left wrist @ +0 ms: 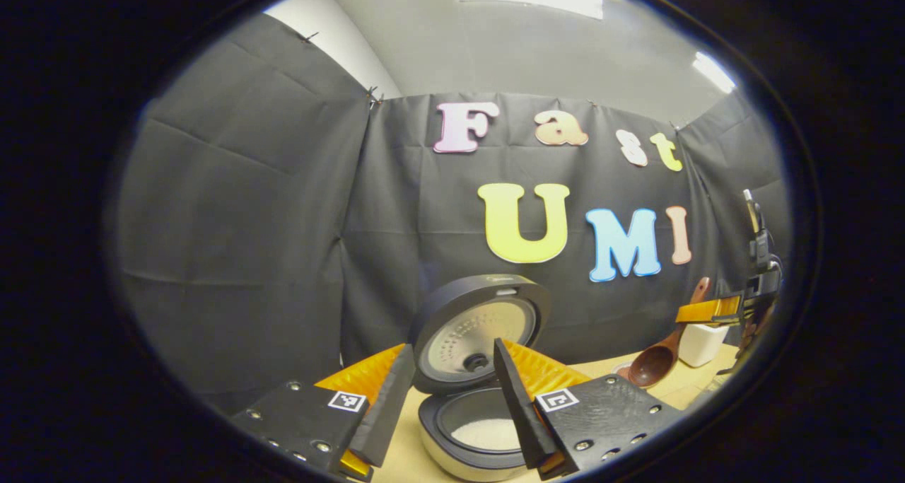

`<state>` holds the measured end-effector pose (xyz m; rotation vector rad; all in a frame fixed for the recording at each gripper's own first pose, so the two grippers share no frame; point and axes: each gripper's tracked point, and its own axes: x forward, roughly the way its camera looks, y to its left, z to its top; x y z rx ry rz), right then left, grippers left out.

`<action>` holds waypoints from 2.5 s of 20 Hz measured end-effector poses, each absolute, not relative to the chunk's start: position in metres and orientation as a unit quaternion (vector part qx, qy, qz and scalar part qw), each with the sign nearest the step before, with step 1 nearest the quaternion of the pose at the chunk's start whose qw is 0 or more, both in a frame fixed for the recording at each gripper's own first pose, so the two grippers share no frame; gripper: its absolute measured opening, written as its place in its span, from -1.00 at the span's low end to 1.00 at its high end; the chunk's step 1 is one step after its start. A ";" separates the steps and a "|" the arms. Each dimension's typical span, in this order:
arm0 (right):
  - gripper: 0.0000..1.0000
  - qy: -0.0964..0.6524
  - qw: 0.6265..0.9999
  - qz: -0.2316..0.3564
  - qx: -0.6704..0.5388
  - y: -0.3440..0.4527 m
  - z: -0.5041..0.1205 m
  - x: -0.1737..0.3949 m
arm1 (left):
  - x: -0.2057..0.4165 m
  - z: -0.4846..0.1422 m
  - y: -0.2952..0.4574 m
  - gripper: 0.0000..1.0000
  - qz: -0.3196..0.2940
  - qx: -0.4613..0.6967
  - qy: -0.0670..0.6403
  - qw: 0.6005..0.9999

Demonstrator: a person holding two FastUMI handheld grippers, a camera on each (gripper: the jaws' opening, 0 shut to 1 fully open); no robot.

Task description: Close the left gripper, press the button to open the rice cooker; take a wooden spoon from the chopstick holder with the right hand, scoop a spoonful of rice and pour it into the rice cooker, then put the wooden spoon back into the chopstick holder.

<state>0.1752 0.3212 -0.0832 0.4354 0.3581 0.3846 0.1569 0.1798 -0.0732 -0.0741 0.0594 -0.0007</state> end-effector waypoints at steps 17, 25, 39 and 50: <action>-0.77 0.178 0.963 0.043 0.197 0.122 -0.103 0.157 | 0.183 -0.044 0.059 0.46 -0.077 -0.048 0.014 0.996; -0.77 0.213 0.963 0.009 0.165 0.069 -0.148 0.122 | 0.173 -0.030 0.033 0.45 -0.083 -0.050 0.012 0.995; -0.77 0.286 0.944 0.019 0.161 0.054 -0.238 0.090 | 0.128 0.001 0.048 0.43 -0.040 -0.017 0.005 0.999; -0.17 0.286 0.947 0.013 0.145 0.039 -0.244 0.080 | 0.120 0.004 0.056 0.41 -0.022 -0.016 0.002 1.000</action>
